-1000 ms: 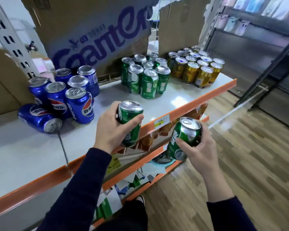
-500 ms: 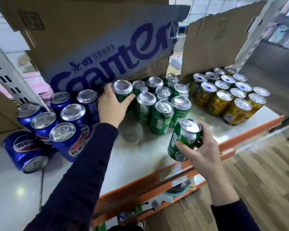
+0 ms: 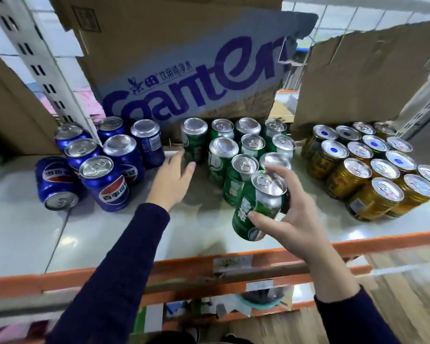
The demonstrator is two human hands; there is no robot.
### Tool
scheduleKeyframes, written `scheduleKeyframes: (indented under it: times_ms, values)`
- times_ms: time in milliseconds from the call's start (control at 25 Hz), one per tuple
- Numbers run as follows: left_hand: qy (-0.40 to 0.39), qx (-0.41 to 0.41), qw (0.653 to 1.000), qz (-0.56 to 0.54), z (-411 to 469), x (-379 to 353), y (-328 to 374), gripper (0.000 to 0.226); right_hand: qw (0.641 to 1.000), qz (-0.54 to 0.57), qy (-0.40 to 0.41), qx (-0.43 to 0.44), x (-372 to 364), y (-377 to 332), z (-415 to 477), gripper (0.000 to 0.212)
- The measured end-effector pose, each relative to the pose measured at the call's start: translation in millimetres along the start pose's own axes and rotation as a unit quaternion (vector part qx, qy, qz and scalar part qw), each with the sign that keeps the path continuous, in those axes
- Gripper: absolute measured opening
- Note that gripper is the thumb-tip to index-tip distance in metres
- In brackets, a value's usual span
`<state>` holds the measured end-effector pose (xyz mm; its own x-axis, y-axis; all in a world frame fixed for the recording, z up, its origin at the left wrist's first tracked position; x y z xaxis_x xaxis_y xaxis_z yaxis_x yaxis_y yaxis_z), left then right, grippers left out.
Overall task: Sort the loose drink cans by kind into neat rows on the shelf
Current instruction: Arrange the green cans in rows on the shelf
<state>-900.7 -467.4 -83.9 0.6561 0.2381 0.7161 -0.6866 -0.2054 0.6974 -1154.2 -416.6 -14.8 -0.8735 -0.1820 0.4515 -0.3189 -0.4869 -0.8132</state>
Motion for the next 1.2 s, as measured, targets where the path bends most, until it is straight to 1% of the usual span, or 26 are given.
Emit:
scheduleKeyframes:
  times_ms: [80, 160, 240, 360, 440, 520, 640, 680, 760, 800, 840, 880, 920, 1000, 1200]
  values:
    - [0.000, 0.010, 0.999, 0.036, -34.2, -1.3, -11.8, 0.050, 0.999, -0.001, -0.042, 0.029, 2.6, -11.8, 19.0, 0.070]
    - [0.031, 0.005, 0.995, 0.091, -65.0, 0.2, -25.2, 0.041, 0.997, 0.011, -0.063, 0.053, -2.4, -20.7, 40.6, 0.066]
    - [0.064, 0.002, 0.989, 0.137, -90.6, 5.8, -37.5, 0.034, 0.995, 0.014, -0.062, 0.077, -12.3, -27.3, 65.2, 0.066]
    - [0.120, 0.016, 0.978, 0.171, -121.7, 14.9, -49.0, 0.027, 0.991, -0.004, -0.061, 0.121, -35.1, -32.8, 99.7, 0.067]
    - [0.175, 0.036, 0.967, 0.182, -134.8, 17.4, -48.2, 0.027, 0.988, -0.022, -0.068, 0.140, -51.1, -33.6, 119.9, 0.071]
    - [0.211, 0.042, 0.960, 0.179, -140.0, 17.5, -43.7, 0.034, 0.976, -0.094, -0.103, 0.169, -66.2, -30.8, 136.7, 0.075]
    - [0.220, 0.044, 0.962, 0.158, -139.7, 17.4, -42.5, 0.040, 0.940, -0.223, -0.176, 0.191, -84.1, -14.6, 148.3, 0.079]
    - [0.220, 0.047, 0.962, 0.158, -139.7, 17.3, -43.2, 0.040, 0.932, -0.248, -0.184, 0.187, -88.6, -8.7, 148.3, 0.079]
    - [0.220, 0.049, 0.961, 0.162, -139.7, 16.8, -44.0, 0.035, 0.922, -0.298, -0.170, 0.178, -95.2, -0.6, 148.0, 0.080]
    - [0.221, 0.050, 0.961, 0.160, -139.5, 16.8, -44.3, 0.032, 0.908, -0.343, -0.163, 0.177, -98.2, 1.7, 148.9, 0.080]
    - [0.224, 0.051, 0.961, 0.156, -139.6, 16.9, -44.5, 0.031, 0.886, -0.396, -0.166, 0.174, -100.6, 3.5, 149.9, 0.080]
    - [0.227, 0.050, 0.961, 0.151, -139.9, 16.9, -44.4, 0.032, 0.864, -0.441, -0.175, 0.170, -101.7, 5.0, 150.6, 0.079]
    - [0.229, 0.048, 0.961, 0.148, -140.7, 17.1, -44.6, 0.035, 0.849, -0.466, -0.186, 0.165, -102.1, 6.6, 150.8, 0.079]
    - [0.228, 0.048, 0.961, 0.147, -141.8, 17.5, -44.9, 0.037, 0.840, -0.473, -0.205, 0.168, -102.7, 9.2, 150.1, 0.076]
    - [0.197, 0.049, 0.970, 0.135, -141.8, 19.1, -47.3, 0.021, 0.851, -0.439, -0.229, 0.173, -99.5, 0.4, 144.4, 0.064]
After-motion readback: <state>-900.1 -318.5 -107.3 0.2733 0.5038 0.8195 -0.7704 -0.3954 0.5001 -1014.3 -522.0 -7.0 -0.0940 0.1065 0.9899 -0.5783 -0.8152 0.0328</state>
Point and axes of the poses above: each hand's wrist, its own z-axis towards the middle knuckle, its own x-axis out of the back of the hand, y = z × x, the point moved 3 cm from there along z, towards the middle knuckle, and after that the axes turned 6 degrees about x, right-handed, at the moved point
